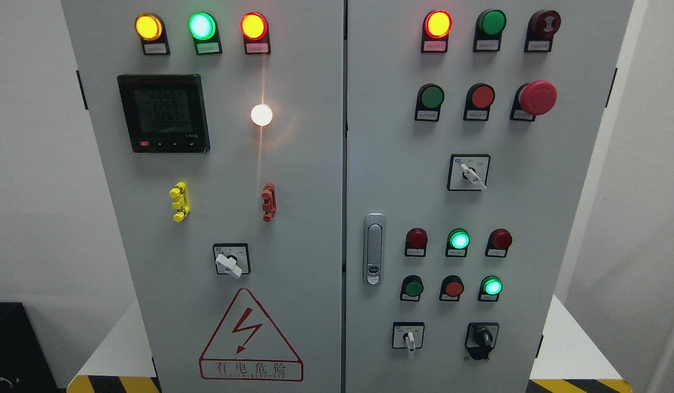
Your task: Flip black knob to close circuit
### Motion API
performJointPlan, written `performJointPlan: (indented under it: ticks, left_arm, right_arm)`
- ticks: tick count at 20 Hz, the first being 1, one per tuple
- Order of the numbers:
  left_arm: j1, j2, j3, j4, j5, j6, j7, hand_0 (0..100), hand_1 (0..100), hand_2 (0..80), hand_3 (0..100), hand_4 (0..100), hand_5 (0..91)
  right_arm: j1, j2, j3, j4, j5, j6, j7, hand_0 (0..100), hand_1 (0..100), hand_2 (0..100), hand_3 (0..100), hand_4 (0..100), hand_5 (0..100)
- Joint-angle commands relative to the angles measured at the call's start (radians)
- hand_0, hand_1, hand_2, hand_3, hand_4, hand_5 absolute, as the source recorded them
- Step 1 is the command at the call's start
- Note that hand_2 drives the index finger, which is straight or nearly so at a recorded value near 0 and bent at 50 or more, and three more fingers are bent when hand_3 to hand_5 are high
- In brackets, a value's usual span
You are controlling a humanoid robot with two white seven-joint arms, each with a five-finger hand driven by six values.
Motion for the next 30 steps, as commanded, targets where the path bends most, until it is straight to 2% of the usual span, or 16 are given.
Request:
performJointPlan:
  ticks: [1, 16, 20, 24, 25, 28, 29, 30]
  left_arm:
    - [0.0, 0.0, 0.0, -0.001, 0.0, -0.001, -0.001, 12, 56, 0.0, 0, 0, 0.0]
    - [0.0, 0.0, 0.0, -0.001, 0.0, -0.001, -0.001, 12, 56, 0.0, 0, 0, 0.0]
    - [0.0, 0.0, 0.0, 0.001, 0.001, -0.001, -0.001, 12, 56, 0.0, 0, 0, 0.0]
    - [0.0, 0.0, 0.0, -0.001, 0.0, -0.001, -0.001, 12, 56, 0.0, 0, 0, 0.0]
    - [0.0, 0.0, 0.0, 0.001, 0.0, -0.001, -0.001, 12, 56, 0.0, 0, 0, 0.0]
    - [0.0, 0.0, -0.001, -0.001, 0.0, -0.001, -0.001, 12, 56, 0.0, 0, 0, 0.0]
    - [0.0, 0.0, 0.0, 0.001, 0.001, -0.001, -0.001, 12, 56, 0.0, 0, 0, 0.0]
    - [0.0, 0.0, 0.0, -0.001, 0.0, -0.001, -0.001, 12, 56, 0.0, 0, 0, 0.0]
  right_arm:
    - [0.0, 0.002, -0.002, 0.009, 0.001, 0.0, -0.001, 0, 11, 0, 0, 0, 0]
    - [-0.008, 0.025, 0.0, 0.0, 0.009, 0.005, -0.001, 0, 9, 0, 0, 0, 0]
    - [-0.004, 0.027, -0.013, -0.095, 0.179, 0.005, -0.018, 0, 7, 0, 0, 0, 0]
    - [0.012, 0.037, -0.014, -0.251, 0.384, 0.024, -0.077, 0, 6, 0, 0, 0, 0]
    - [0.013, 0.037, -0.016, -0.292, 0.445, 0.038, -0.088, 0, 6, 0, 5, 0, 0]
    - [0.018, 0.037, -0.016, -0.375, 0.585, 0.041, -0.128, 0, 6, 15, 18, 15, 0]
    - [0.018, 0.036, -0.014, -0.398, 0.621, 0.04, -0.137, 0, 5, 23, 24, 22, 4]
    - [0.02, 0.036, -0.016, -0.42, 0.656, 0.04, -0.143, 0, 5, 26, 27, 25, 6]
